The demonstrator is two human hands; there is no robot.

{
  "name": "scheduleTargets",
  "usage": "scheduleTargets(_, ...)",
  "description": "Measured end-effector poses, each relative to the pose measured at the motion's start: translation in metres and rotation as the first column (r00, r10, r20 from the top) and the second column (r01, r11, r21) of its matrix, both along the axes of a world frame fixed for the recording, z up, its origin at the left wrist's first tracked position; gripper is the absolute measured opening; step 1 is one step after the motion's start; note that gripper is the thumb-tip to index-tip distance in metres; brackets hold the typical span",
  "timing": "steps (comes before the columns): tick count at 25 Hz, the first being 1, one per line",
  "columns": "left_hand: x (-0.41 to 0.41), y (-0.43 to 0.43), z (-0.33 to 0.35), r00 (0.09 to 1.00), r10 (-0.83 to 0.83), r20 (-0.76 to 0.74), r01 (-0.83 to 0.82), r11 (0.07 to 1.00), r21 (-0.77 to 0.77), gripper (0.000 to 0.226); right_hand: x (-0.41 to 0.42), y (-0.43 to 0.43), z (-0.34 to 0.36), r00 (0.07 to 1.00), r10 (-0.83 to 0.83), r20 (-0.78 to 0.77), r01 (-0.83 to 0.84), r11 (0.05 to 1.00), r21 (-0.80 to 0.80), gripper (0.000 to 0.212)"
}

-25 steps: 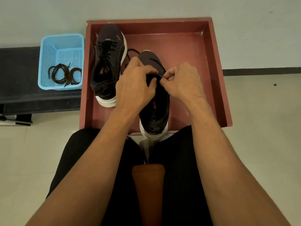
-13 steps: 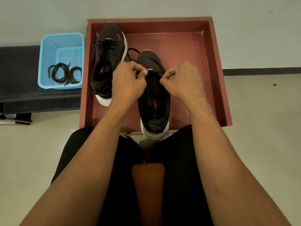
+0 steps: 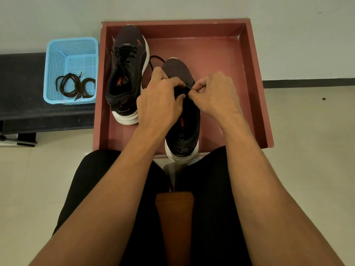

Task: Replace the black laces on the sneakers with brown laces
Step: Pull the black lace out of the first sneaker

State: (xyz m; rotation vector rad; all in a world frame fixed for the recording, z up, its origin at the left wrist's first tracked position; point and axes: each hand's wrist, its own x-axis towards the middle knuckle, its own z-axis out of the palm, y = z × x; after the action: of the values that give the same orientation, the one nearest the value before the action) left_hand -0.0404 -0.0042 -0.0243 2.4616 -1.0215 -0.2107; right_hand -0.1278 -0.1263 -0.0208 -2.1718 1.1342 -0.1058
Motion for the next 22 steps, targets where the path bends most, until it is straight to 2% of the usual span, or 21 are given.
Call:
scheduleTargets(6,-0.005,-0.002,-0.005,0.996,0.061,0.062,-0.064,0.997,0.045,0.022,0.001,0.002,0.001,1.0,0.005,0.006,-0.005,1.0,0.012,0.005)
scheduleTargets(9,-0.002,-0.005,-0.002,0.994,0.096,-0.051,-0.097,0.995,-0.004,0.014,0.0,0.001,0.002,1.0,-0.013,-0.002,0.013,1.0,0.002,0.003)
scheduleTargets(12,0.012,-0.003,-0.001,0.957,0.203,-0.206,-0.227,0.968,-0.103,0.003,-0.001,0.0,0.001,1.0,-0.017,0.0,0.017,1.0,0.006,0.004)
scheduleTargets(14,0.02,-0.001,-0.003,0.93,0.25,-0.269,-0.305,0.934,-0.188,0.002,-0.001,-0.001,0.0,1.0,-0.01,0.001,0.01,1.0,0.008,0.004)
scheduleTargets(18,0.026,0.001,0.001,0.911,0.311,-0.269,-0.394,0.849,-0.353,0.006,0.0,-0.001,-0.001,1.0,-0.004,-0.011,0.004,1.0,0.008,0.007)
scheduleTargets(22,0.034,0.003,-0.002,0.839,0.27,-0.473,-0.507,0.703,-0.498,0.003,-0.002,-0.001,-0.001,1.0,-0.004,-0.011,0.004,1.0,0.016,0.007)
